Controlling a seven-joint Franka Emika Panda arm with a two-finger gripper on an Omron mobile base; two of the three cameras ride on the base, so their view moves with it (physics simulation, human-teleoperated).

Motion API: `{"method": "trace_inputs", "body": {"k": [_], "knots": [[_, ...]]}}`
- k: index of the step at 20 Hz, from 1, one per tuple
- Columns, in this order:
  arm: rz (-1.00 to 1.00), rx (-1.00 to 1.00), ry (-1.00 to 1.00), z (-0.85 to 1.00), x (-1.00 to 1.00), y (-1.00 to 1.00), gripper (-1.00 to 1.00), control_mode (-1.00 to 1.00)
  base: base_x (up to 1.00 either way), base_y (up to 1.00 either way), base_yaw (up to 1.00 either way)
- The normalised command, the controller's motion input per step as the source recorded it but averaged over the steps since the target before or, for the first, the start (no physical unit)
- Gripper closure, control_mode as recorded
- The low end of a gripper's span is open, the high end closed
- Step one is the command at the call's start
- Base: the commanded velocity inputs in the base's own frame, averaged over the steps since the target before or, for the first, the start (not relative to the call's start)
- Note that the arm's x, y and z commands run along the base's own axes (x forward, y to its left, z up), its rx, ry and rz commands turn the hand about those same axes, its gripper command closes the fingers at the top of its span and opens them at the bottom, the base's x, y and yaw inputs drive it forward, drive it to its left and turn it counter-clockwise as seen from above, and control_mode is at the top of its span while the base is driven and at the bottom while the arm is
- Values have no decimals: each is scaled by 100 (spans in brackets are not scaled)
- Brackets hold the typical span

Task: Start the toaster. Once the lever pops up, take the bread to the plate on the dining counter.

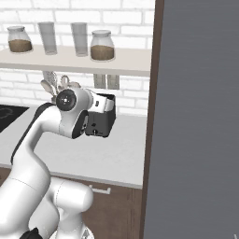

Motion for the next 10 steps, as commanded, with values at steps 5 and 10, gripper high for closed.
{"method": "trace_inputs", "body": {"k": [5, 10], "knots": [[0, 0, 0, 0, 0, 0, -100, -100, 0, 0, 0], [0, 0, 0, 0, 0, 0, -100, -100, 0, 0, 0]]}}
